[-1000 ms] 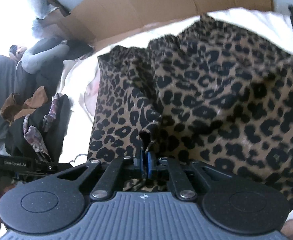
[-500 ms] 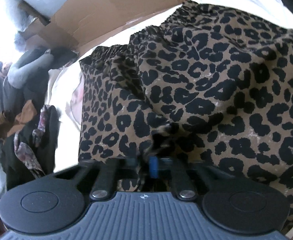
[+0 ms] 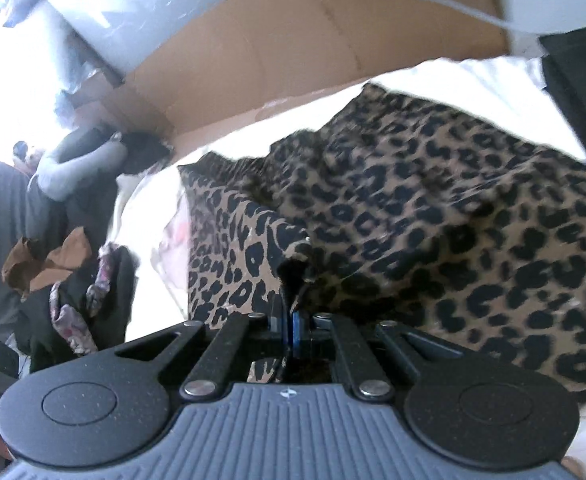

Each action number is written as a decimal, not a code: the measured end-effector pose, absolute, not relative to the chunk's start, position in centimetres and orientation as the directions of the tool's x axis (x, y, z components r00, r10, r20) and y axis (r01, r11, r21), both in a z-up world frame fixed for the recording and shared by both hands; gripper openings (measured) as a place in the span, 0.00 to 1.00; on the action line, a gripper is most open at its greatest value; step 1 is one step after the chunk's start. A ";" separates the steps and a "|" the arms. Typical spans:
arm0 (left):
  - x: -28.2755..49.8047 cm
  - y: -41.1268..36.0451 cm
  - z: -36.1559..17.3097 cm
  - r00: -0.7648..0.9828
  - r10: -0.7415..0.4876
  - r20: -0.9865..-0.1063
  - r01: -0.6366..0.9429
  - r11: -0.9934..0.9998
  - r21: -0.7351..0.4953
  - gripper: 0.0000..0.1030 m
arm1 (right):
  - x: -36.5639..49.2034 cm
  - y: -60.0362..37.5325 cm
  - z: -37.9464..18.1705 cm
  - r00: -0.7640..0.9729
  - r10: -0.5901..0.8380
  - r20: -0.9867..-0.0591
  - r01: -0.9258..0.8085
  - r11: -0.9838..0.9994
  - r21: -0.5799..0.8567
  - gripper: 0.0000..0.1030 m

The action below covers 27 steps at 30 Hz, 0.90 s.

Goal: Fold clothes

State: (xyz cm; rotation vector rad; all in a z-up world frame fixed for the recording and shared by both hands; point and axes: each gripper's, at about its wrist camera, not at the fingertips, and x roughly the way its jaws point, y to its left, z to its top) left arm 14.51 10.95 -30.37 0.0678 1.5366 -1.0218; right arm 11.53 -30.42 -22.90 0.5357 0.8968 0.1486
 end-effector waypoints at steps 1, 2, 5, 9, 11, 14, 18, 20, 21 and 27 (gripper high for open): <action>14.1 10.7 -30.5 -0.275 -0.490 -0.827 0.578 0.604 -0.549 0.38 | 11.3 -31.0 -22.6 0.633 0.323 -0.703 0.104 0.865 0.491 0.00; 13.7 10.4 -30.6 -0.278 -0.486 -0.828 0.584 0.599 -0.548 0.38 | 11.0 -31.7 -22.5 0.640 0.309 -0.704 0.115 0.867 0.485 0.00; 12.6 9.8 -30.9 -0.296 -0.477 -0.828 0.595 0.586 -0.550 0.38 | 10.2 -33.6 -22.3 0.657 0.269 -0.704 0.147 0.870 0.471 0.00; 11.2 8.8 -31.0 -0.308 -0.472 -0.826 0.607 0.571 -0.553 0.38 | 9.0 -36.1 -22.6 0.663 0.237 -0.710 0.200 0.858 0.473 0.00; 10.0 8.4 -31.0 -0.317 -0.473 -0.822 0.623 0.550 -0.556 0.38 | 8.4 -37.3 -22.7 0.667 0.221 -0.712 0.224 0.851 0.475 0.00; 8.7 7.8 -30.9 -0.348 -0.471 -0.810 0.643 0.509 -0.572 0.38 | 7.7 -38.6 -22.7 0.676 0.206 -0.708 0.241 0.846 0.476 0.00; 7.5 6.7 -30.9 -0.374 -0.440 -0.816 0.672 0.477 -0.566 0.38 | 7.1 -39.9 -22.6 0.690 0.185 -0.700 0.262 0.838 0.479 0.00; 7.6 6.3 -30.3 -0.368 -0.445 -0.816 0.694 0.453 -0.560 0.39 | 6.7 -40.8 -22.6 0.696 0.175 -0.696 0.273 0.832 0.483 0.00; 7.7 6.0 -30.0 -0.365 -0.448 -0.816 0.703 0.442 -0.557 0.40 | 6.5 -41.1 -22.5 0.700 0.170 -0.694 0.277 0.830 0.483 0.00; 8.3 4.9 -31.0 -0.399 -0.431 -0.809 0.713 0.409 -0.570 0.41 | 5.9 -43.6 -22.3 0.717 0.118 -0.687 0.324 0.816 0.478 0.00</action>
